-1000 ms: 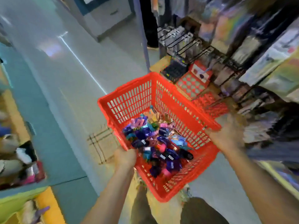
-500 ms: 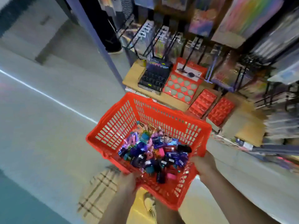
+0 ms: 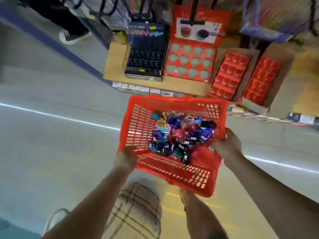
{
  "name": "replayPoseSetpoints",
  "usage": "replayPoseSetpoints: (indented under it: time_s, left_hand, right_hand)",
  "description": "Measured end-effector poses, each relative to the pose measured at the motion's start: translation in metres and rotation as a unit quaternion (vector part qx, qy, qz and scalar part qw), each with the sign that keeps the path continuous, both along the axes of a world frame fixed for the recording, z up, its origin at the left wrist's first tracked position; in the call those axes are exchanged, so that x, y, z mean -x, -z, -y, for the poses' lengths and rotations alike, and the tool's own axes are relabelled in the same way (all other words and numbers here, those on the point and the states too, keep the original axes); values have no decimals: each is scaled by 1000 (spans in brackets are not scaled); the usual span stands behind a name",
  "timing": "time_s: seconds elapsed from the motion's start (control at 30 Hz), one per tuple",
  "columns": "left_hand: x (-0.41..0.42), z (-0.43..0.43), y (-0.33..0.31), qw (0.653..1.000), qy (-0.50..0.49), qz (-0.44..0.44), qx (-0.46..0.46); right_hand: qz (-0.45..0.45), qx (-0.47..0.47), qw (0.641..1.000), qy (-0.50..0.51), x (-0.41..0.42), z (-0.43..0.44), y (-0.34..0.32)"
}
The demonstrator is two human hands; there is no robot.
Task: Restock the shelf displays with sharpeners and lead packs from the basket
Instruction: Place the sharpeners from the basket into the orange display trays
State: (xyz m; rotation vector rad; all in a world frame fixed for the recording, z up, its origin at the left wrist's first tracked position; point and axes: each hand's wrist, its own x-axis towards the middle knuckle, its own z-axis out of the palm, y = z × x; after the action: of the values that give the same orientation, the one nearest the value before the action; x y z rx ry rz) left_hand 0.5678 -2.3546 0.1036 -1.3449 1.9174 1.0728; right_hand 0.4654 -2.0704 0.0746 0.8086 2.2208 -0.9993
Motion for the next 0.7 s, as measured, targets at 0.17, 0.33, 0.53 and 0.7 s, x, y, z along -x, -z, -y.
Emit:
replayPoseSetpoints:
  time_s: [0.17,0.33,0.53,0.7]
  left_hand:
    - [-2,21,40,979,192,27,66]
    - [9,67,99,933,311,-26,177]
    - [61,121,163,905,321,-194,198]
    - [74,140,175,874,348,-243,236]
  right_hand:
    - [-4,41,998,52,-3,2,9]
    - [2,40,990,134,-26,2,58]
    - [-24,-56,977,206,-35,5,133]
    - [-69,-169,975,129,-11,25,157]
